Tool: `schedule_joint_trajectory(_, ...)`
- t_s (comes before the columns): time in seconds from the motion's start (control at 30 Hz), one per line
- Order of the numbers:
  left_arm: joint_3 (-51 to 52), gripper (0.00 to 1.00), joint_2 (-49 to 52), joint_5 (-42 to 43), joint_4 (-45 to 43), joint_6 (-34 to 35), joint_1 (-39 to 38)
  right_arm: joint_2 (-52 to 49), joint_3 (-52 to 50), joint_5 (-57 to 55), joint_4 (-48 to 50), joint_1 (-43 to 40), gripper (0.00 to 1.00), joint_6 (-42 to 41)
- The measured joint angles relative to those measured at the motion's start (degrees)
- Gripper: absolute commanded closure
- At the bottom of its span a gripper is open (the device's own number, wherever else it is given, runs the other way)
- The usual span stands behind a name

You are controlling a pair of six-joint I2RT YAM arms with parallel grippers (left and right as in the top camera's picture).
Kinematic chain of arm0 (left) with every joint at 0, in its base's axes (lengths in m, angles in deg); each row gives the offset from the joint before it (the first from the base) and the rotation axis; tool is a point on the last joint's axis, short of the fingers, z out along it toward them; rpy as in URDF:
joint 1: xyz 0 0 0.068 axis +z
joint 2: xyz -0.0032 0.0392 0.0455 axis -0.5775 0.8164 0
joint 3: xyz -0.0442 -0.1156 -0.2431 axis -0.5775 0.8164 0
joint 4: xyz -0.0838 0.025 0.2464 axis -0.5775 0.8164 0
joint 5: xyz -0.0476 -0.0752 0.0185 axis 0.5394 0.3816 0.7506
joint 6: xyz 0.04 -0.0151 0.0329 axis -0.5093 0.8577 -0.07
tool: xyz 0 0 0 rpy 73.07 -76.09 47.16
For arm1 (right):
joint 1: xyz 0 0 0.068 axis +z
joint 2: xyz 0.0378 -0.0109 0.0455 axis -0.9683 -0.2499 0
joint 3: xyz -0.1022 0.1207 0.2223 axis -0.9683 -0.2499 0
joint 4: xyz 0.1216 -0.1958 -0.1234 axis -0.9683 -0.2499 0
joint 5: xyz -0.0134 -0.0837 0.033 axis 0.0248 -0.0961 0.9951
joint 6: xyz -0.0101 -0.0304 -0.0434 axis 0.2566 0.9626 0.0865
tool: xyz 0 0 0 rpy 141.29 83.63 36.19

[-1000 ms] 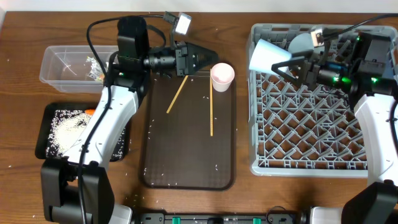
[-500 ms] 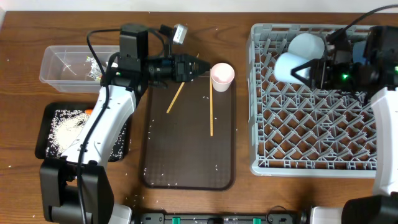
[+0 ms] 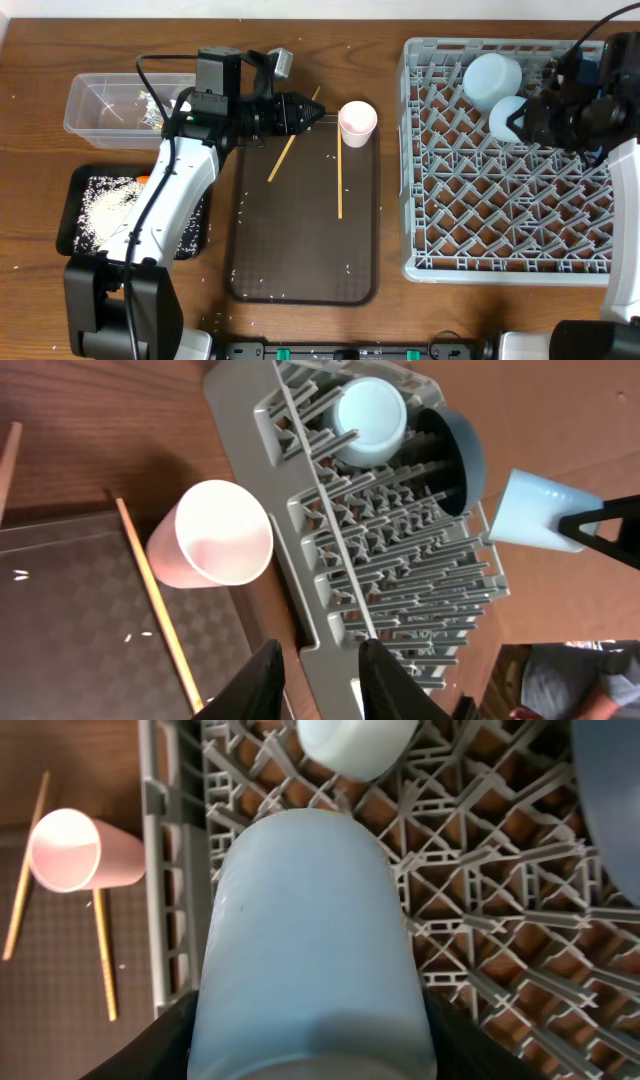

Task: Sort waste into correct bins and load items into the dishwasher rack
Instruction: 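Carry the cup into the rack with the right gripper and place it upside down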

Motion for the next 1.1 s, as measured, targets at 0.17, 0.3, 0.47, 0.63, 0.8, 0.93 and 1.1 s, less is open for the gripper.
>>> schedule_joint_trajectory(0.17, 0.0, 0.73, 0.0, -0.3, 0.2, 0.0, 0.0, -3.5, 0.0, -1.6, 1.0, 0.3, 0.86, -0.6)
schedule_joint_trajectory(0.3, 0.0, 0.73, 0.0, -0.4, 0.9, 0.0, 0.0, -8.3, -0.2, -3.0, 1.4, 1.2, 0.87, -1.4)
schedule_joint_trajectory(0.47, 0.0, 0.73, 0.0, -0.4, 1.2, 0.0, 0.0, -12.7, -0.3, -4.0, 2.0, 2.0, 0.87, -1.8)
schedule_joint_trajectory(0.63, 0.0, 0.73, 0.0, -0.5, 1.3, 0.0, 0.0, -14.4, -0.5, -4.3, 3.3, 2.6, 0.87, -1.9)
schedule_joint_trajectory(0.8, 0.0, 0.73, 0.0, -0.6, 1.3, 0.0, 0.0, -15.5, -0.5, -4.5, 4.8, 3.1, 0.86, -1.9)
schedule_joint_trajectory(0.93, 0.0, 0.73, 0.0, -0.6, 1.3, 0.0, 0.0, -16.4, -0.5, -4.7, 5.2, 3.4, 0.85, -1.9)
schedule_joint_trajectory(1.1, 0.0, 0.72, 0.0, -0.6, 1.4, 0.0, 0.0, -16.8, -0.5, -5.2, 4.9, 3.4, 0.81, -1.9)
